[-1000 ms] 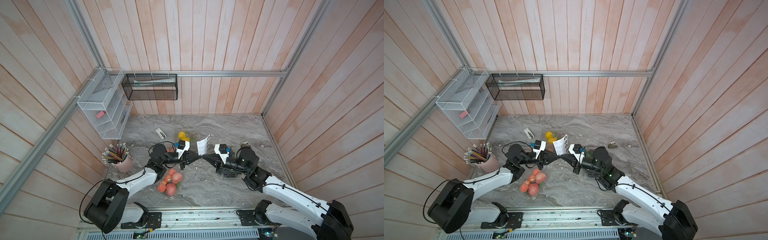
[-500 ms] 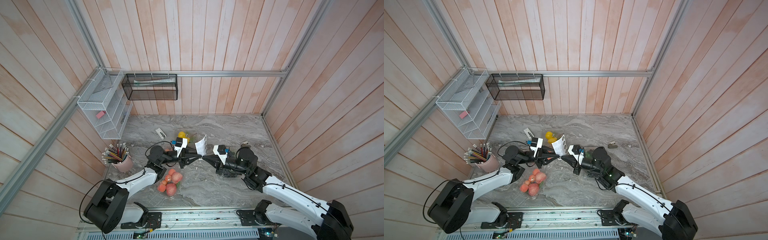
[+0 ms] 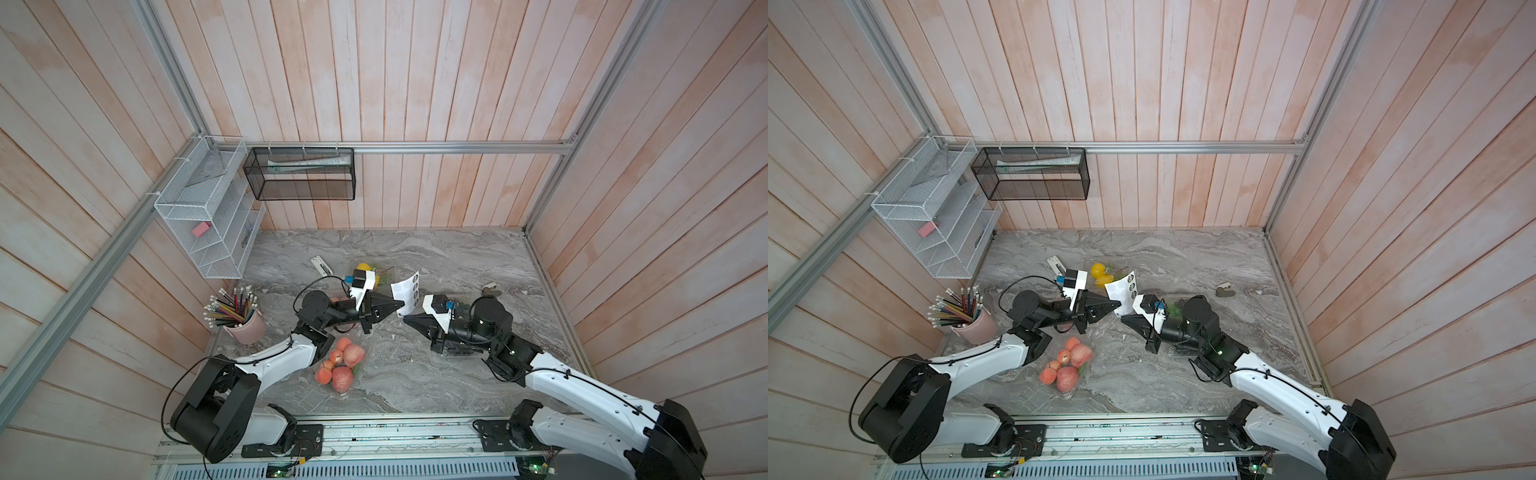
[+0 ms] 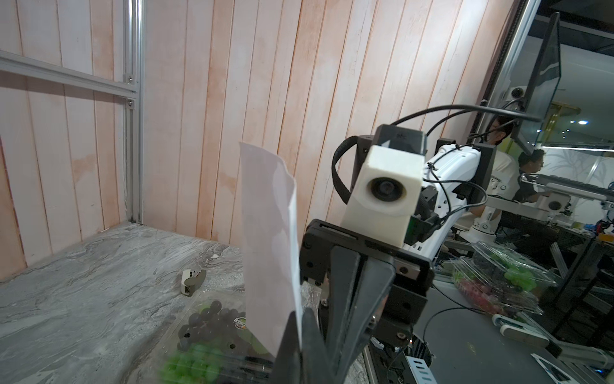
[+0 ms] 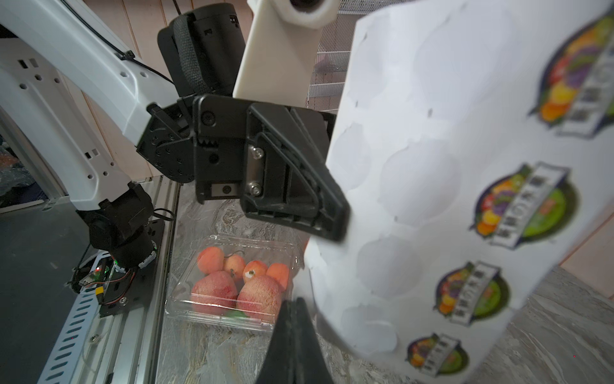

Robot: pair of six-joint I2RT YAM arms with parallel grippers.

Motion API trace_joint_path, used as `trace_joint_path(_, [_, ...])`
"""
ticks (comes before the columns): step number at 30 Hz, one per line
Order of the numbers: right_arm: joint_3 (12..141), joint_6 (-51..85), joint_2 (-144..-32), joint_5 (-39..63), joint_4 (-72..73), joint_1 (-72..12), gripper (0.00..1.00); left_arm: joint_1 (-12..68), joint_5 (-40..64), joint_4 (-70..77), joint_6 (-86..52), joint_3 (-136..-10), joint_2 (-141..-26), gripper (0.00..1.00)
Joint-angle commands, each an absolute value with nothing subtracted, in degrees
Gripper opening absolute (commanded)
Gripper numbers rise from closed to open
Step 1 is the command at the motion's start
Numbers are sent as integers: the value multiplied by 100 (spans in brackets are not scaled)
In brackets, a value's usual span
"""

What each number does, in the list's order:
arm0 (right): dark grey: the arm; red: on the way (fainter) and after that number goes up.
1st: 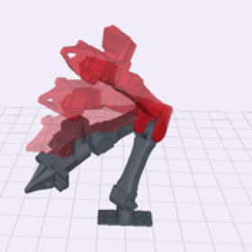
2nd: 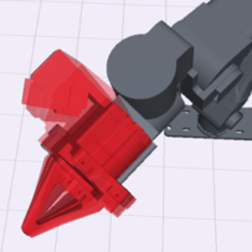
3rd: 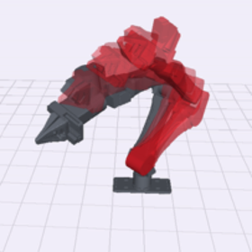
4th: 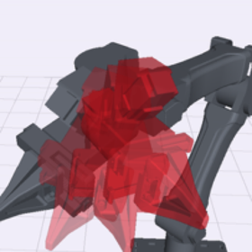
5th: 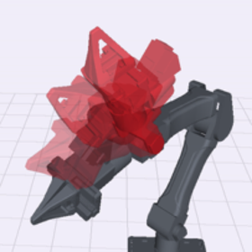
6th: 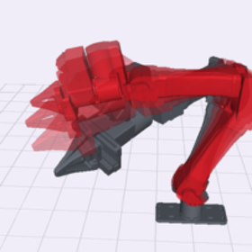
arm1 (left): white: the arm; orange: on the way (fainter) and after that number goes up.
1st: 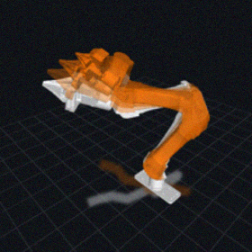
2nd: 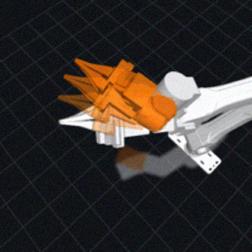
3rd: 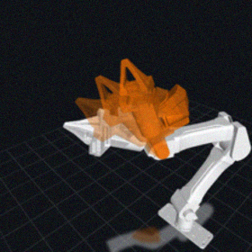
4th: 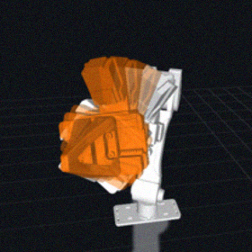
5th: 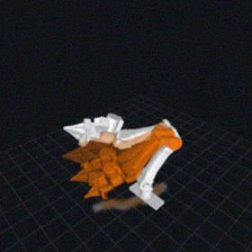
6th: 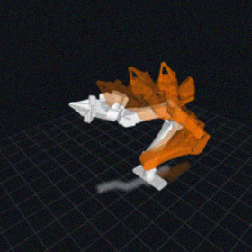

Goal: Label fruit boxes
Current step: Tear off the label from the label sticker.

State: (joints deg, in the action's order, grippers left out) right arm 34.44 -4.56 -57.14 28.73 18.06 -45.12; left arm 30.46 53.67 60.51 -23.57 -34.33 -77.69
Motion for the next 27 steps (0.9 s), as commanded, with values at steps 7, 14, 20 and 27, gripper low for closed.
trace_joint_path(7, [3568, -577, -5765, 2864, 1411, -4649, 0, 3058, 4850, 5144, -1859, -3669, -7550, 0])
trace_joint_path(14, [3407, -293, -5387, 2980, 1423, -4649, 0, 3059, 4598, 4033, -1842, -3788, -7567, 0])
trace_joint_path(20, [3138, 238, -4891, 2779, 1544, -4520, 0, 3106, 4600, 3093, -1855, -3737, -7576, 0])
trace_joint_path(27, [3488, -233, -5257, 2180, 646, -4597, 19, 3205, 4539, 3311, -2035, -3659, -7529, 0])
